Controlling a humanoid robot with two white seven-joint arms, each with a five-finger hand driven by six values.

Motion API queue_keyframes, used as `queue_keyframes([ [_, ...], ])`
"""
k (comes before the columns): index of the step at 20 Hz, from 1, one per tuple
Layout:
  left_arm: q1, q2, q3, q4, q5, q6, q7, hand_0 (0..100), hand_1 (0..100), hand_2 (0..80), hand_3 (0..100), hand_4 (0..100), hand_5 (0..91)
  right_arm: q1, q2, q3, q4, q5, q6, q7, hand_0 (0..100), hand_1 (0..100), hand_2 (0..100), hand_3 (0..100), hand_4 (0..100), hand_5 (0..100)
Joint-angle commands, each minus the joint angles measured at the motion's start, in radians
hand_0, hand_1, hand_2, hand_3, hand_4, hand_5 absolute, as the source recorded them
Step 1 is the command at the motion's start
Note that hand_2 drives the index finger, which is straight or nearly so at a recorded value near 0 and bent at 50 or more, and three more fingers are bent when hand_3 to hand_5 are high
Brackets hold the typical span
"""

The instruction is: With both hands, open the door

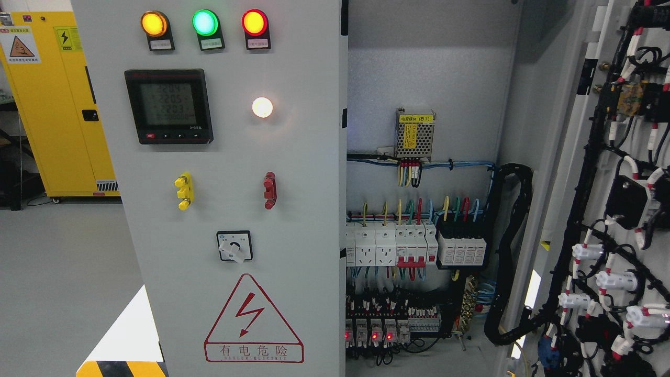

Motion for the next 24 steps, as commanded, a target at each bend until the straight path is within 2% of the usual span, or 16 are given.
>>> queue_keyframes([
  [1, 0.019, -0.004, 0.055, 0.687, -0.036, -0.026, -0.003, 12, 56, 0.0, 0, 0, 0.0, -0.005, -0.008, -0.015, 0.001, 0.001, 0.001, -0.001, 0, 50, 4, 0, 0, 0],
  [4, -0.084, -0.072, 0.052, 1.065, -0.038, -0.047, -0.009, 12, 56, 0.0, 0, 0, 0.0, -0.005, -0.008, -0.015, 0.001, -0.001, 0.001, -0.001, 0, 50, 4, 0, 0, 0],
  [6, -0.125, -0.113, 0.054, 1.215, -0.038, -0.047, -0.009, 12, 56, 0.0, 0, 0, 0.0, -0.005, -0.008, -0.015, 0.001, -0.001, 0.001, -0.001, 0, 50, 4, 0, 0, 0],
  [9, -0.116, -0.113, 0.052, 1.263, -0.038, -0.047, -0.009, 12, 56, 0.0, 0, 0, 0.0, -0.006, -0.006, -0.015, -0.004, 0.001, 0.001, -0.001, 0, 50, 4, 0, 0, 0],
  [12, -0.066, -0.100, 0.048, 1.301, -0.041, -0.050, -0.001, 12, 56, 0.0, 0, 0, 0.0, -0.006, -0.006, -0.014, -0.004, 0.001, 0.001, -0.001, 0, 50, 4, 0, 0, 0],
  [13, -0.061, -0.098, 0.046, 1.321, -0.060, -0.050, 0.005, 12, 56, 0.0, 0, 0, 0.0, -0.006, -0.004, -0.014, -0.004, 0.001, 0.001, 0.000, 0, 50, 4, 0, 0, 0],
  [15, -0.053, -0.100, 0.031, 1.398, -0.203, -0.052, 0.074, 12, 56, 0.0, 0, 0, 0.0, -0.006, -0.003, -0.012, -0.007, 0.001, -0.002, -0.001, 0, 50, 4, 0, 0, 0],
  [16, -0.053, -0.101, 0.029, 1.427, -0.296, -0.055, 0.144, 12, 56, 0.0, 0, 0, 0.0, -0.006, -0.003, -0.012, -0.013, 0.001, -0.004, 0.000, 0, 50, 4, 0, 0, 0],
  [17, -0.050, -0.103, 0.037, 1.435, -0.342, -0.069, 0.198, 12, 56, 0.0, 0, 0, 0.0, -0.006, -0.001, -0.012, -0.020, 0.001, -0.012, 0.000, 0, 50, 4, 0, 0, 0],
  [19, -0.029, -0.110, 0.037, 1.436, -0.361, -0.125, 0.276, 12, 56, 0.0, 0, 0, 0.0, -0.005, 0.006, -0.012, -0.030, 0.001, -0.031, -0.001, 0, 50, 4, 0, 0, 0],
  [21, -0.024, -0.121, 0.035, 1.435, -0.364, -0.130, 0.307, 12, 56, 0.0, 0, 0, 0.0, -0.005, 0.009, -0.005, -0.066, 0.001, -0.061, -0.001, 0, 50, 4, 0, 0, 0],
  [24, -0.027, -0.138, 0.034, 1.432, -0.369, -0.126, 0.364, 12, 56, 0.0, 0, 0, 0.0, 0.039, 0.011, -0.001, -0.253, 0.001, -0.096, -0.001, 0, 50, 4, 0, 0, 0],
])
